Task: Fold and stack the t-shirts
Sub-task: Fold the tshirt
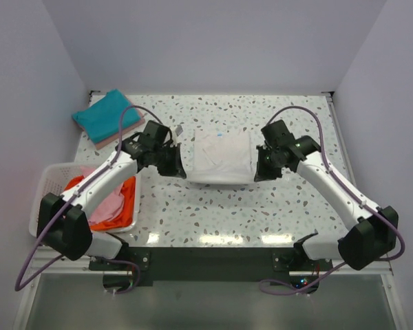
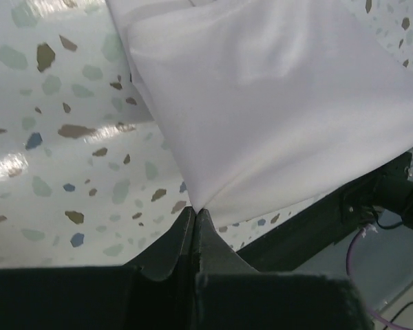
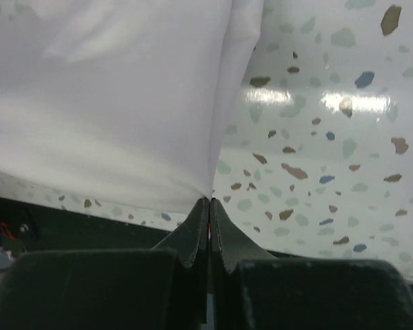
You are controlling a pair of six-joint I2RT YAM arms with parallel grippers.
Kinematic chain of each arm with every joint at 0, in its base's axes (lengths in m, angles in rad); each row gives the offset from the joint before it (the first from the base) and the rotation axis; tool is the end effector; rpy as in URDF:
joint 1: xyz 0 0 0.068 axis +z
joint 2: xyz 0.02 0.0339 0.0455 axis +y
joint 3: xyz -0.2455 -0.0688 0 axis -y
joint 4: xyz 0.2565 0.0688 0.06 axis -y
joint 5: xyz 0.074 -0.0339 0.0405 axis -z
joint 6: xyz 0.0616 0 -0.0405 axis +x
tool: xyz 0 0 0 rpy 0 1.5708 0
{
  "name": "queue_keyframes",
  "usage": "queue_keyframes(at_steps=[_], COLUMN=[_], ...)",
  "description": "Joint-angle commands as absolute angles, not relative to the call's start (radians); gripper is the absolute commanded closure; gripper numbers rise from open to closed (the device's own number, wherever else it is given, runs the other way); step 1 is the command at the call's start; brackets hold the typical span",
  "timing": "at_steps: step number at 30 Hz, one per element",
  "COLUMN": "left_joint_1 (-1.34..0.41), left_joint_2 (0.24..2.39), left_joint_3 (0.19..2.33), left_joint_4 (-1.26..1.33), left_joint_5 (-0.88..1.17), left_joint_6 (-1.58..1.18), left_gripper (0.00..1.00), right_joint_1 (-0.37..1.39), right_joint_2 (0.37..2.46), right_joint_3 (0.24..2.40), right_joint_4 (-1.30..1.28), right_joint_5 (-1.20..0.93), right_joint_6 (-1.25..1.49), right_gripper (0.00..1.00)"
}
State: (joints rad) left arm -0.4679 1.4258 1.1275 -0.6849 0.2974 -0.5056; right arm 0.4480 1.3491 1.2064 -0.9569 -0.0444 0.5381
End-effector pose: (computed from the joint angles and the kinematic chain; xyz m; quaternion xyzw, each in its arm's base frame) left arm 0.2784 -0.1609 0.2278 0.0251 0.9472 -0.2593 0.1868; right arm 0.2602 0.1281 0.2551 0.0386 0.9714 0.1295 0.1954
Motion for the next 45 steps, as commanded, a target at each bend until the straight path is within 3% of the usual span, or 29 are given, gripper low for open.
queue_keyframes(at_steps=[1,8,16,22,45], left_joint_1=[-0.472,-0.494,-0.497,-0.489,-0.313], left_joint_2=[1.304,1.178,1.293,1.431,1.871], left_joint_3=[1.068,1.045,1.132,1.192,1.575], left_joint_4=[-0.830,-0.876,-0.859,-0.854,-0.914], left_joint_5=[0.383,0.445,0.457,0.453,0.554], left_joint_6=[-0.534,-0.601,-0.535,-0.463,-0.288], left_gripper=[1.00,1.00,1.00,1.00,1.00], right_joint_1=[0.491,0.586,0.584,0.571,0.402], right_joint_2=[1.255,1.125,1.146,1.224,1.638], right_joint_3=[1.204,1.184,1.239,1.299,1.552], right_joint_4=[-1.184,-1.288,-1.256,-1.229,-1.077], right_joint_5=[-0.021,-0.060,0.031,0.136,0.138], right_joint_6=[0.550,0.705,0.767,0.767,0.637], right_gripper=[1.00,1.00,1.00,1.00,1.00])
